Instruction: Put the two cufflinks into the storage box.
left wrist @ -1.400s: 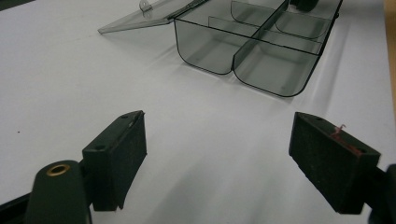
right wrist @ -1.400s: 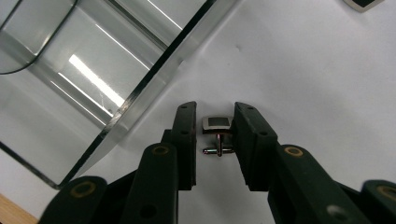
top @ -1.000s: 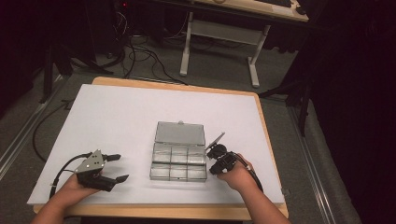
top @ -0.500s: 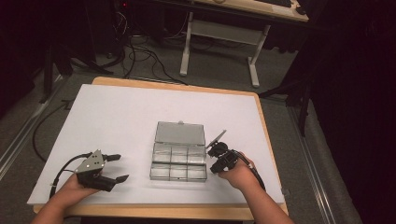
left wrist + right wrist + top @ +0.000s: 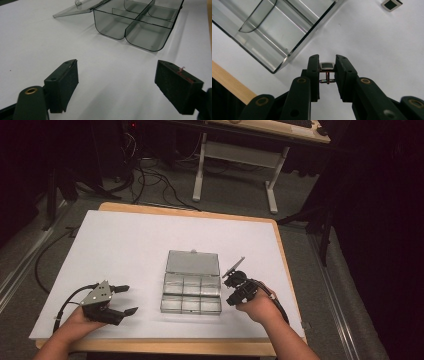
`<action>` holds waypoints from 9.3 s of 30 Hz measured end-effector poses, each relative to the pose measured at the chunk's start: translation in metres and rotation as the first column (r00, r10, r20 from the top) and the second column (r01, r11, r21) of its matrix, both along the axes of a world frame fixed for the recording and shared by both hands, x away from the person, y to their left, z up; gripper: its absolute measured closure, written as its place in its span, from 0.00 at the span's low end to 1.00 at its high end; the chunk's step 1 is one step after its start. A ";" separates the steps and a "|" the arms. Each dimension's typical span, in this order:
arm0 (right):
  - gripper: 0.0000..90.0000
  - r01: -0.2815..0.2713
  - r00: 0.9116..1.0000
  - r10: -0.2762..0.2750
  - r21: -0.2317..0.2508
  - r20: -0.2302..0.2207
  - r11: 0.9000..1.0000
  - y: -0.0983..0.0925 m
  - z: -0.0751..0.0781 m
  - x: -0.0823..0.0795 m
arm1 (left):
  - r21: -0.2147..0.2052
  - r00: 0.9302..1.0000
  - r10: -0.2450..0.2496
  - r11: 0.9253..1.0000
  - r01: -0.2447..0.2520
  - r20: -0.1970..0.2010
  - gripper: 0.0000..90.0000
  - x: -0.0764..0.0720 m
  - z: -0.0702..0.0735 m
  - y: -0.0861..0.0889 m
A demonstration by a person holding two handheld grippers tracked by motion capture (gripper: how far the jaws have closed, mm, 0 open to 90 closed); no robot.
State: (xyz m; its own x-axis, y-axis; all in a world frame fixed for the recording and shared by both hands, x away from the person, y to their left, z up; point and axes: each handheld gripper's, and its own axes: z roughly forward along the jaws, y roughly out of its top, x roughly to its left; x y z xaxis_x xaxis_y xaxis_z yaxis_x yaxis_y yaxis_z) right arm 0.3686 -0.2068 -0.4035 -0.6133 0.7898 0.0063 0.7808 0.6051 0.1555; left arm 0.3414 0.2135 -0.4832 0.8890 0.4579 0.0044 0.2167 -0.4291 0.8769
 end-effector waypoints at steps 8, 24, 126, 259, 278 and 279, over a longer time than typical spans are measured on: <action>0.84 -0.018 1.000 0.018 0.005 0.003 1.000 0.004 0.012 -0.002 | 0.000 1.000 0.002 1.000 -0.002 0.001 0.22 0.000 0.000 0.000; 0.84 -0.068 0.998 0.068 -0.007 0.005 0.998 0.026 0.027 -0.004 | -0.001 1.000 0.005 1.000 -0.005 0.002 0.22 0.000 0.000 0.000; 0.80 -0.370 0.929 0.370 -0.022 -0.030 0.929 0.171 -0.034 0.022 | 0.002 1.000 -0.010 1.000 0.010 0.005 0.22 0.000 0.000 0.001; 0.97 0.150 0.989 -0.150 -0.019 -0.005 0.989 -0.016 -0.030 0.096 | 0.003 1.000 -0.011 1.000 0.011 0.003 0.22 0.000 0.000 0.000; 0.99 0.110 0.994 -0.111 -0.005 -0.012 0.994 -0.013 -0.024 0.084 | 0.006 1.000 -0.013 1.000 0.013 0.003 0.22 0.000 0.000 -0.001; 0.99 0.110 0.994 -0.111 -0.005 -0.012 0.994 -0.013 -0.024 0.084 | 0.006 1.000 -0.013 1.000 0.013 0.003 0.22 0.000 0.000 -0.001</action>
